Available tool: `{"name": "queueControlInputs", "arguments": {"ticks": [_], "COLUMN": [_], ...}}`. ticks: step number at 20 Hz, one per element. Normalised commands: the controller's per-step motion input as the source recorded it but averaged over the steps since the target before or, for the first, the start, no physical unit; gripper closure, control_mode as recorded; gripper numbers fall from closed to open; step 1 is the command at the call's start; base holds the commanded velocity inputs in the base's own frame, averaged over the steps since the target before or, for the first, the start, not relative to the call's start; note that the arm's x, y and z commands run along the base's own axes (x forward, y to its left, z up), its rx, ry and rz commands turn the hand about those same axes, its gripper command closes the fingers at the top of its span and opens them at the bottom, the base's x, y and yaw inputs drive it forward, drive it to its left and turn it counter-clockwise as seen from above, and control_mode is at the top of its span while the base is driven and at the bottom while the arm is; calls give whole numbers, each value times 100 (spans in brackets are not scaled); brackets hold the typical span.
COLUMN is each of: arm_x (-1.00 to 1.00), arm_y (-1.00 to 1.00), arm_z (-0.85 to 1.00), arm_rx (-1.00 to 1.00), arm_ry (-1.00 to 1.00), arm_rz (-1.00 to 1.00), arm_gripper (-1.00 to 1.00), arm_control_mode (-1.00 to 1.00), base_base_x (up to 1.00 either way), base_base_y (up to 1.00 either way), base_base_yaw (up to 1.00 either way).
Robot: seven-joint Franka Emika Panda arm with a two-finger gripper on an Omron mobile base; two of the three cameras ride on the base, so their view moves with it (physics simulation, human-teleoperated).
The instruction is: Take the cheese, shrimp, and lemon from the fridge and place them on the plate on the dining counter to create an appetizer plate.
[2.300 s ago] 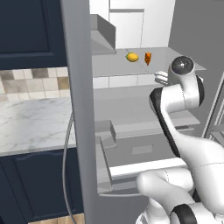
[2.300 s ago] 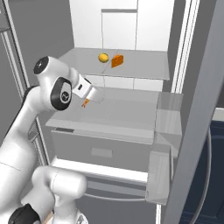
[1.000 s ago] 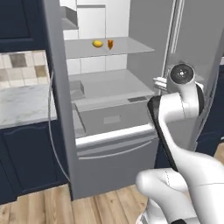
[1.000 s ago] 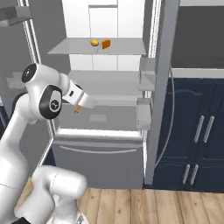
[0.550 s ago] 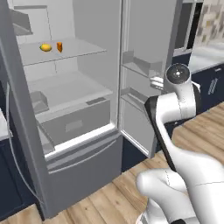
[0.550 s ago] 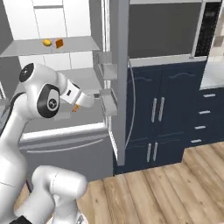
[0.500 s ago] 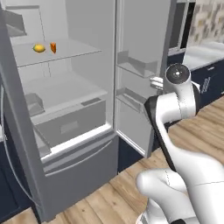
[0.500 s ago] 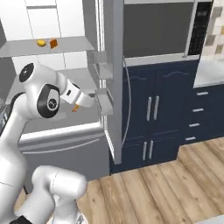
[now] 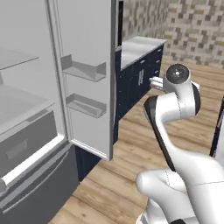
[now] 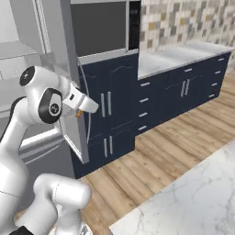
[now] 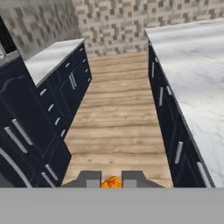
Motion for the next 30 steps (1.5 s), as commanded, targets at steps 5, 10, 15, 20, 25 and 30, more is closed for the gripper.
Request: {"name": "queueControlInputs", "arguments": {"ticks": [5,10,15,20,25,30], "arm_x": [0,0,0,0,0,0], "arm_y": [0,0,0,0,0,0], "arm_z": [0,0,0,0,0,0], "arm_rx": [0,0,0,0,0,0], "arm_ry": [0,0,0,0,0,0], "arm_rz": [0,0,0,0,0,0], "arm_gripper": [100,100,100,100,100,100], "arm_control_mode": [100,100,100,100,100,100], "base_base_x": [18,49,54,78,93,98], "base_base_y": [16,48,45,11,11,0], "base_base_yaw": [-62,-60,-54,-36,0,21]}}
